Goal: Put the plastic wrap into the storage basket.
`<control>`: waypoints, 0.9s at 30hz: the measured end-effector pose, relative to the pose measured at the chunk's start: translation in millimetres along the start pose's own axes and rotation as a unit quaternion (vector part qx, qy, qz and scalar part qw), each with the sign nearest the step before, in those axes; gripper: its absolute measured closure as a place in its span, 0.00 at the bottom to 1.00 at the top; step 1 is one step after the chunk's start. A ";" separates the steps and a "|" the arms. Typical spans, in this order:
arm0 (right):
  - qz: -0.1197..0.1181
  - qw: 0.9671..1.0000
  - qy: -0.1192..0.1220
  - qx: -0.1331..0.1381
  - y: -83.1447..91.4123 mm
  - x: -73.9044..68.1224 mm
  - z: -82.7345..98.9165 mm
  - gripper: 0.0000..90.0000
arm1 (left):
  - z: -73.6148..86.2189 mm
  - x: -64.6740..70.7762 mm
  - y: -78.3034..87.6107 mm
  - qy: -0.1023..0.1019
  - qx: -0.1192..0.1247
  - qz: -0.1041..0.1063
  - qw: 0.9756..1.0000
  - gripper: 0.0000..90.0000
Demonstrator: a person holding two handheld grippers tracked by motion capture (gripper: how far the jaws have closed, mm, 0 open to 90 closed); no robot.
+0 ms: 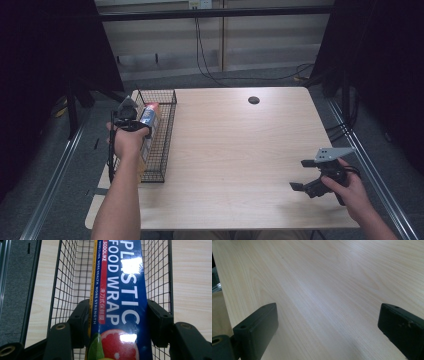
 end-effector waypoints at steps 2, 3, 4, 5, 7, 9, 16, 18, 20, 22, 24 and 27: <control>-0.002 1.000 0.000 0.001 -0.2 0.1 0.1 0.03 | -1.4 -0.7 -0.6 0.001 0.001 -0.001 1.000 0.48; -0.002 1.000 -0.001 0.001 -0.1 0.1 0.2 0.03 | -1.9 -0.7 -1.2 0.002 0.001 0.001 1.000 0.48; -0.002 1.000 -0.002 0.001 -0.1 0.1 0.2 0.03 | -2.2 -0.6 -1.7 0.004 0.001 0.001 1.000 0.48; -0.002 1.000 -0.002 0.001 -0.3 0.5 0.2 0.03 | -2.7 -0.2 -2.6 0.004 0.002 -0.002 1.000 0.48; -0.001 1.000 -0.003 0.001 -0.1 0.8 0.5 0.03 | -3.6 0.0 -4.1 0.003 0.001 -0.001 1.000 0.48; -0.001 1.000 -0.003 0.002 0.1 1.1 0.3 0.03 | -4.6 1.4 -6.1 0.003 0.000 -0.001 1.000 0.48; -0.002 1.000 -0.003 -0.001 0.5 1.7 1.7 0.03 | -5.1 5.0 -13.4 0.002 -0.008 -0.009 1.000 0.48; -0.003 1.000 -0.002 -0.001 0.5 1.8 1.8 0.03 | -5.4 6.3 -14.9 0.005 -0.008 -0.009 1.000 0.48; -0.004 1.000 -0.004 0.000 0.5 1.7 1.5 0.03 | -5.4 7.0 -15.7 0.003 -0.012 -0.007 1.000 0.48; -0.003 1.000 -0.004 -0.001 0.3 1.7 1.6 0.03 | -5.4 8.1 -17.2 -0.002 -0.016 -0.005 1.000 0.47; -0.003 1.000 -0.004 -0.001 0.3 1.8 1.6 0.03 | -5.3 9.4 -19.0 -0.002 -0.018 -0.005 1.000 0.47; -0.002 1.000 -0.004 -0.001 0.6 2.2 1.7 0.03 | -5.2 10.0 -20.8 -0.002 -0.021 -0.008 1.000 0.47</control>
Point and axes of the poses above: each handheld gripper's, and its own axes: y roughly backward along the jaws, z roughly out of its underside, x roughly to its right, the point moved 5 cm from there along -y, roughly forward along the jaws, and after that the axes turned 4 degrees about -x, right-handed, at the moved point
